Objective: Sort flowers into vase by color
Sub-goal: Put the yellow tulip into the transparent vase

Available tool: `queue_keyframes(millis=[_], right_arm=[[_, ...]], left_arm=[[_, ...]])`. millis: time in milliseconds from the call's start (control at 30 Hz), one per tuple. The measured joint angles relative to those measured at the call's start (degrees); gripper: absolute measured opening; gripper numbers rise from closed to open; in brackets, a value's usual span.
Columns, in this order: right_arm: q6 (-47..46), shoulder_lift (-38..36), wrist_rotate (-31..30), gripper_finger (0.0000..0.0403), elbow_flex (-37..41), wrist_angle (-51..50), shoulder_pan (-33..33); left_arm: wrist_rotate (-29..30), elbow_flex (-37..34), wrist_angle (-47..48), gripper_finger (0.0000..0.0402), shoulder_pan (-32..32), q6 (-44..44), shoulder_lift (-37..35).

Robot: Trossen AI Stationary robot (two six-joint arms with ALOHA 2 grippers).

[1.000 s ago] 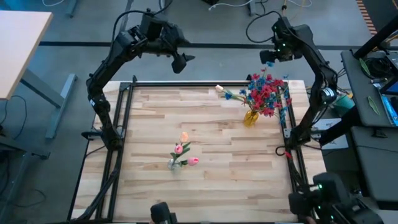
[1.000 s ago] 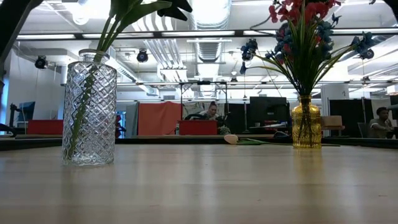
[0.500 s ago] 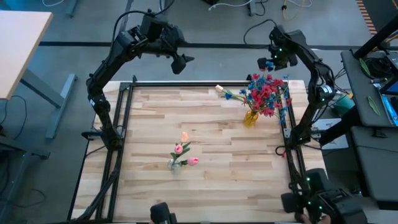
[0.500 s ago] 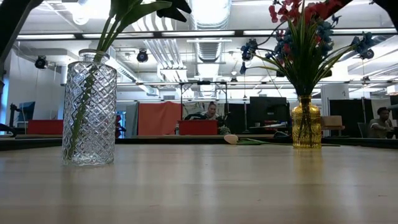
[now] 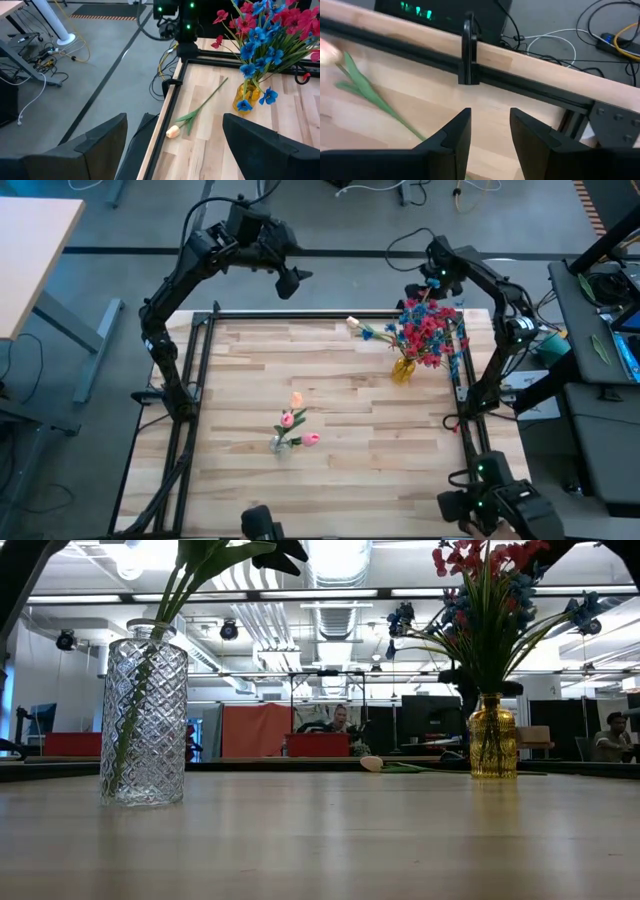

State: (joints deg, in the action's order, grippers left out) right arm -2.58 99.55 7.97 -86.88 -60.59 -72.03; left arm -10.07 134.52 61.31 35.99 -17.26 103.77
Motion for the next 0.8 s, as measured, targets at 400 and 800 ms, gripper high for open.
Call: queue_keyframes(millis=[400, 800], right_arm=[[9.7, 0.0, 8.9, 0.0202, 10.4, 10.2, 1.8], [20.3, 0.0, 17.6, 0.0208, 16.1, 19.6, 7.2]], left_arm=[[0.0, 0.0, 0.0, 0.0310, 0.0, 0.1, 0.0], [0.0, 0.0, 0.2, 0.0310, 0.0, 0.3, 0.0]])
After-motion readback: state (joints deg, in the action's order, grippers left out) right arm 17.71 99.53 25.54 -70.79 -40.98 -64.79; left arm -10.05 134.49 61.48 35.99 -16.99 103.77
